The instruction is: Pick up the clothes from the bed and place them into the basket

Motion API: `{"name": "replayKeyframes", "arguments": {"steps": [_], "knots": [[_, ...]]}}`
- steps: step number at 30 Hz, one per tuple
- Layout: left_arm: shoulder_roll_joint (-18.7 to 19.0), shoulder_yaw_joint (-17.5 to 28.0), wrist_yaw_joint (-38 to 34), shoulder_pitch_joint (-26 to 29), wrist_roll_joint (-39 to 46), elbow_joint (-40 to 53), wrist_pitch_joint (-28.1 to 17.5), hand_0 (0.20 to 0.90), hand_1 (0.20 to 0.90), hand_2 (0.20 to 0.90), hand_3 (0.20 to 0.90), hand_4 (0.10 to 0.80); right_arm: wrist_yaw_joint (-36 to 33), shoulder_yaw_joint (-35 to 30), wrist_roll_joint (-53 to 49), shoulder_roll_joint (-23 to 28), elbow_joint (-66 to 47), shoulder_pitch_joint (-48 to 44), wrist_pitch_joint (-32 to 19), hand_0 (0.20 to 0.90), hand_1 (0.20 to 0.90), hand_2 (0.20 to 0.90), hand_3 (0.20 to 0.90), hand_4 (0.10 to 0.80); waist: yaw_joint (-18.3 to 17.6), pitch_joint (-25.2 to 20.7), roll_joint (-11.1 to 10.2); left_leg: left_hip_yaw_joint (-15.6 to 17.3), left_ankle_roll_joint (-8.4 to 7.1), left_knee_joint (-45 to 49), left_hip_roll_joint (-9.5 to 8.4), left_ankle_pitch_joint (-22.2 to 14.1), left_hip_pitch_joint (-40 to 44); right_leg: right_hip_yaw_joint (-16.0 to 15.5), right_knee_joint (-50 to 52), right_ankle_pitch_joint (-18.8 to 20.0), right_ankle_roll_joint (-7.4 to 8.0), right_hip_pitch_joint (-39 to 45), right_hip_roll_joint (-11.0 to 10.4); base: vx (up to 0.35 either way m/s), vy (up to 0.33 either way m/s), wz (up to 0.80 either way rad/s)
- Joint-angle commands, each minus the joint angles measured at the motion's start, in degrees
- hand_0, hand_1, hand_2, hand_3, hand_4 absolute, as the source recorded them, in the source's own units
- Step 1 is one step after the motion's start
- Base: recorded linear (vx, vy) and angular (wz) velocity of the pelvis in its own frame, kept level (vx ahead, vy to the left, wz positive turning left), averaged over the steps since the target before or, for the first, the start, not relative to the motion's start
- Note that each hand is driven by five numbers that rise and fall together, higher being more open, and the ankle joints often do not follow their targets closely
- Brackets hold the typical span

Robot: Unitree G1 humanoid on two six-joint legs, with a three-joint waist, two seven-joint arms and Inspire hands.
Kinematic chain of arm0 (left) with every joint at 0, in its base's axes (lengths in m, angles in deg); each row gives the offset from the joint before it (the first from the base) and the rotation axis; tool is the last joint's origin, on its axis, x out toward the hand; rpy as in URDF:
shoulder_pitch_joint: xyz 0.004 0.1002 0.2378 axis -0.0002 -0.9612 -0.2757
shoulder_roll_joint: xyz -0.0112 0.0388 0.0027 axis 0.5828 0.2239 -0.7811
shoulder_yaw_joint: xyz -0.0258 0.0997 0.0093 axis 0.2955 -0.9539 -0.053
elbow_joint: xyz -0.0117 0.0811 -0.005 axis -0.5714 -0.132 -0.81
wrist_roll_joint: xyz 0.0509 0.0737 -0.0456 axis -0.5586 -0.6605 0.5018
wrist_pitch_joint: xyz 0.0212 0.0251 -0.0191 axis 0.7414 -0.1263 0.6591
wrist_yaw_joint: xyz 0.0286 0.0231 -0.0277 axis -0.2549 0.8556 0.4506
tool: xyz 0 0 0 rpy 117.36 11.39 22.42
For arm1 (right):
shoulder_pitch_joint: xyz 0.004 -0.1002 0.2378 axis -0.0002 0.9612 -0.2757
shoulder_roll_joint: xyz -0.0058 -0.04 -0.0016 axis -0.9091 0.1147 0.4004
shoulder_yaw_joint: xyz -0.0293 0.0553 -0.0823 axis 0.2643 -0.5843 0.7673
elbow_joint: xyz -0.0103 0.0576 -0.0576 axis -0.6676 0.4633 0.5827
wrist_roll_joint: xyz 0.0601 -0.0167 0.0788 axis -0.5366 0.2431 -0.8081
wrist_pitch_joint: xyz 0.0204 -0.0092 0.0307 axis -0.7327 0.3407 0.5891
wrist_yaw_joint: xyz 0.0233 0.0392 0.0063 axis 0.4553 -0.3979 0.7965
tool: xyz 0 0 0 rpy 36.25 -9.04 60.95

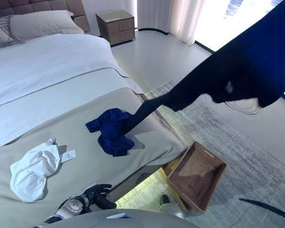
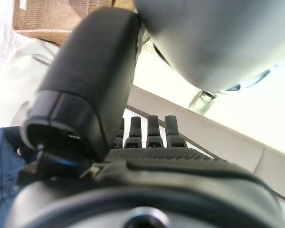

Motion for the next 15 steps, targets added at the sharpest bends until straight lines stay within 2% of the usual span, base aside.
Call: {"name": "replayKeyframes", "arguments": {"steps": [1,4,7,15], "knots": [[3.73,-2.84,-0.41,-1.17,0.33,-2.63,-0.44,0.9,0.9,0.9,0.9,0.8,-6.32,6.48,1.58,6.03,2.15,-17.62,-1.41,0.3,0.3,0.3,0.2,0.1,0.55,-5.42,-2.24,-2.97,1.82,0.39,-2.82,-8.46,3.14,-7.79,0.23,-2.45,-2.6,0.67,5.71,0.001,0.035,-0.04],[2.85,-3.08,-0.64,-1.33,0.25,-2.69,-0.98,0.9,0.9,0.9,0.9,0.8,-8.88,12.24,1.27,5.97,4.7,-23.8,-1.1,0.3,0.3,0.3,0.2,0.1,0.52,-5.48,-1.25,-2.92,1.85,0.39,-2.97,-8.58,2.99,-7.75,0.23,-2.46,-2.53,0.5,5.66,0.0,0.022,-0.01],[2.26,-3.56,-0.95,-1.14,0.54,-2.57,-1.11,0.9,0.9,0.9,0.9,0.8,-10.48,14.11,0.71,6.19,5.83,-25.48,-0.47,0.3,0.3,0.3,0.2,0.1,0.39,-5.42,-0.59,-2.81,1.8,0.39,-3.04,-8.59,3.05,-7.71,0.23,-2.4,-2.44,0.52,5.53,0.0,0.0,0.0],[2.11,-4.77,-0.66,-0.14,1.97,-1.81,-1.54,0.9,0.9,0.9,0.9,0.8,-14.21,11.38,-0.38,7.13,6.65,-22.01,0.13,0.3,0.3,0.3,0.2,0.1,0.08,-5.22,0.41,-2.51,1.87,0.39,-3.26,-8.7,2.92,-7.58,0.23,-2.28,-2.42,0.28,5.25,0.003,0.005,-0.02]]}}
